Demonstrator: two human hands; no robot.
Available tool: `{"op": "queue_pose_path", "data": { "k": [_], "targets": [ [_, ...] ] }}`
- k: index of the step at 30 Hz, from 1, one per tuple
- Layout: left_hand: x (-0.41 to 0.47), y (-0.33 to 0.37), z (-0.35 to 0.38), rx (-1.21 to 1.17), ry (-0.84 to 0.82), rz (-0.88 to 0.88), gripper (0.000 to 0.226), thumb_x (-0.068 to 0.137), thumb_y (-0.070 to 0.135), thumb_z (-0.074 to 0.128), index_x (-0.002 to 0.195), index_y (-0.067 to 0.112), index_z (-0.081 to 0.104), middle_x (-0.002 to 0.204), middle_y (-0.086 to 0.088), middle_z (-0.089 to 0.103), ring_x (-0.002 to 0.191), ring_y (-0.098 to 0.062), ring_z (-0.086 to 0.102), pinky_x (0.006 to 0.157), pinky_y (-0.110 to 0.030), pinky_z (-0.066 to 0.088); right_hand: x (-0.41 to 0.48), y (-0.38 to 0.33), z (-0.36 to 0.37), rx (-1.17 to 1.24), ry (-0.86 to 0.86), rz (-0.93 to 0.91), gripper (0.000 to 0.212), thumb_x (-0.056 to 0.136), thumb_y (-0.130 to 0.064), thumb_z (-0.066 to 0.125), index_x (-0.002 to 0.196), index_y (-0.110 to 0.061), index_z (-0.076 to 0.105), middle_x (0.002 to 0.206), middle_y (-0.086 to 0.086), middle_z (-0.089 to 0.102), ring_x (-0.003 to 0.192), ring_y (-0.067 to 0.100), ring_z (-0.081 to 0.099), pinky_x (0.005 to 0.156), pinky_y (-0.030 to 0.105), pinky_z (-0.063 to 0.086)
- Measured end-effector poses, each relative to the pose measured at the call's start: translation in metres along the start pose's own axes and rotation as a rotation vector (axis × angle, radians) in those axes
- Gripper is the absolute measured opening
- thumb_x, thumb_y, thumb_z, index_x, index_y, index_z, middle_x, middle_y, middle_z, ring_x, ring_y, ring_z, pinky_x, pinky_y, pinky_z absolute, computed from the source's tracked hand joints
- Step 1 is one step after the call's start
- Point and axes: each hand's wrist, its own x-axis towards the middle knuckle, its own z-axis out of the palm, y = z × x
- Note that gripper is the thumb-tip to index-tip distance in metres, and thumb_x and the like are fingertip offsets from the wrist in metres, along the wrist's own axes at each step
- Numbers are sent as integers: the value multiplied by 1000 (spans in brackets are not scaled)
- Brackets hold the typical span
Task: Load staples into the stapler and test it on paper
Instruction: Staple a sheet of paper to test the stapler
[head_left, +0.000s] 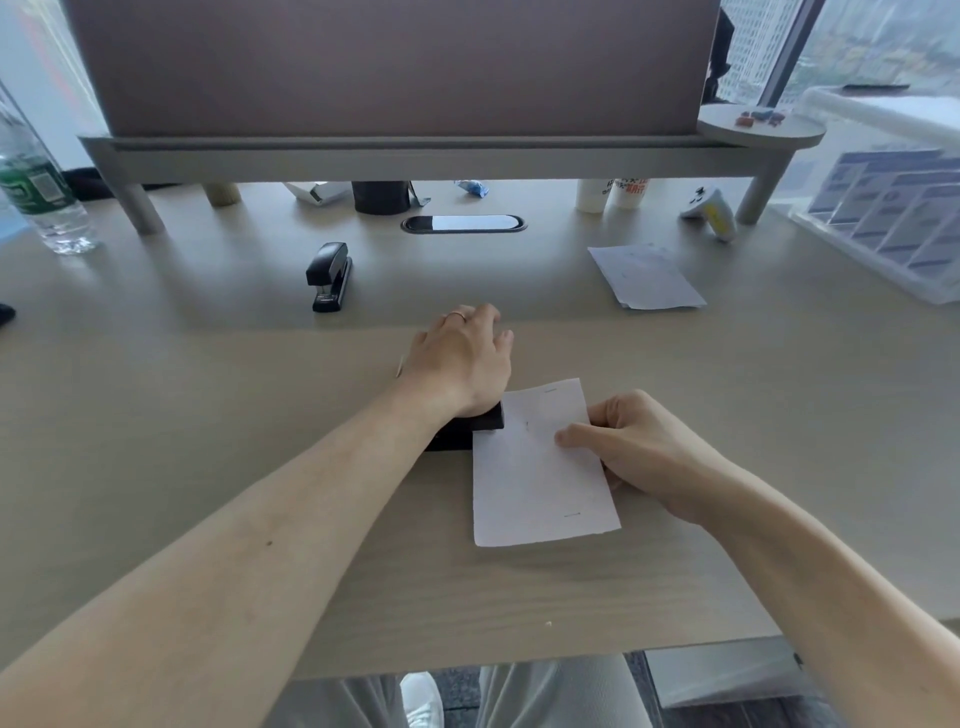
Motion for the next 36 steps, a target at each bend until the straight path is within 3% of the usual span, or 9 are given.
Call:
{"op": "queue_pose_path", "data": {
  "k": [7, 12, 18, 36],
  "targets": [
    [0, 1, 2, 26, 41, -17, 46, 107, 39, 29, 146, 20, 45, 153, -5, 48, 144, -26, 40, 115, -43, 29, 3, 3, 0, 3, -4, -13, 20, 97, -16, 65, 97, -7, 83, 88, 5, 84, 79, 21, 82, 71, 30, 63],
    [-1, 2, 3, 68, 49, 3, 43, 107, 37, 30, 142, 20, 48, 150, -5, 50, 141, -27, 43, 113, -44, 30, 2, 4, 0, 18, -2, -16, 19, 98, -16, 65, 97, -9, 83, 88, 4, 84, 78, 19, 82, 67, 27, 62],
    [-3, 4, 3, 125, 58, -24, 37, 106, 33, 27, 125, 19, 54, 136, -6, 58, 132, -31, 48, 108, -46, 34, 3, 6, 1, 8, 8, -37, 20, 97, -16, 64, 96, -8, 83, 87, 5, 84, 79, 21, 82, 75, 33, 65],
    [-4, 6, 13, 192, 150, 63, 32, 106, 29, 30, 119, 17, 56, 131, -7, 59, 127, -31, 49, 105, -46, 34, 4, 9, 0, 54, -24, -51, 19, 99, -15, 64, 100, -7, 82, 88, 6, 84, 77, 21, 82, 60, 24, 60]
  ]
}}
